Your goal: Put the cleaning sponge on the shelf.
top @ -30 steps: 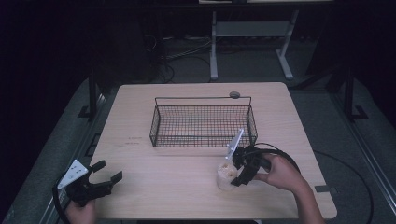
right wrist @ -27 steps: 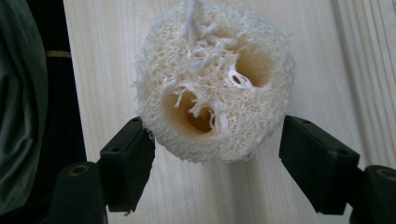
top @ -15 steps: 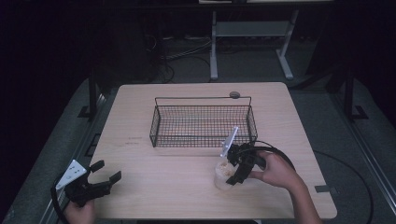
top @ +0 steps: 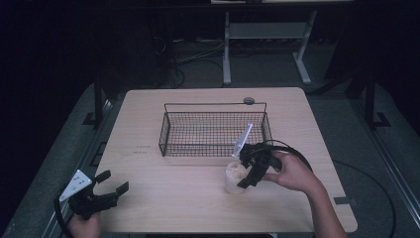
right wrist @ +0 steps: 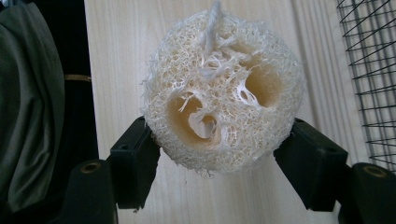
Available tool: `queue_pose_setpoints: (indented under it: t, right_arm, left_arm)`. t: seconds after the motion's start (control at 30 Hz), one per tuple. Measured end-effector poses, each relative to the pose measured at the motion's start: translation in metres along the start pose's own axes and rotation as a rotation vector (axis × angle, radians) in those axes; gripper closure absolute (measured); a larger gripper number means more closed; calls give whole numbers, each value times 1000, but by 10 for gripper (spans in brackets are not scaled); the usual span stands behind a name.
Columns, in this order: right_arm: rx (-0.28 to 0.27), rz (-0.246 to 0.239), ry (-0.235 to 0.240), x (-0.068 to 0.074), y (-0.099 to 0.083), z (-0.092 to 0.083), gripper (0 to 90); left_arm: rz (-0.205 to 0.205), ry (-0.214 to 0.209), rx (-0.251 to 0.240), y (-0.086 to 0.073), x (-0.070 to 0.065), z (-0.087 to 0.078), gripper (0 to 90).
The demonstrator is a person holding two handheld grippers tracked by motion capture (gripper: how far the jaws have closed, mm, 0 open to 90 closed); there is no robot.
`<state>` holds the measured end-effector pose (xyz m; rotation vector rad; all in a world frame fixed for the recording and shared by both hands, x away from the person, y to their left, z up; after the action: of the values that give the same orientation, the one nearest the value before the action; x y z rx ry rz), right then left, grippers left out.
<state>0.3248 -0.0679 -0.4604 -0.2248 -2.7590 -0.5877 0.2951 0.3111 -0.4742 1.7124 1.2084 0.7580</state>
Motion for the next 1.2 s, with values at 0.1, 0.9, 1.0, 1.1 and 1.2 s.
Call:
queue_pose_setpoints:
  t: [0.1,0.9,1.0,1.1,1.2]
  right_arm:
    - [-1,-1,0,-1,3,-5,314]
    - [-14,-5,-33,-12,26,-45,314]
    - [-20,-7,-33,-13,28,-50,314]
    - [-30,-3,-31,-14,30,-54,314]
    - [-30,-2,-44,-18,33,-63,314]
  left_arm:
    - [-5,0,0,0,0,0,141]
    - [-7,1,-1,0,2,-1,140]
    - [-8,-1,-2,0,2,-1,140]
    - [-9,1,-3,0,2,-1,140]
    - [-8,1,-3,0,2,-1,141]
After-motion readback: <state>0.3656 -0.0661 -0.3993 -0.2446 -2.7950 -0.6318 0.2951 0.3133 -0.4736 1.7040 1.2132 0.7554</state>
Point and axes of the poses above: each handheld gripper's, and its own axes: z roughly forward along the jaws, y roughly out of its top, x roughly to its left, the point moved 10 cm from there along z, roughly forward along the jaws, and after that the axes turned 12 degrees about y, right-handed, at the moved point
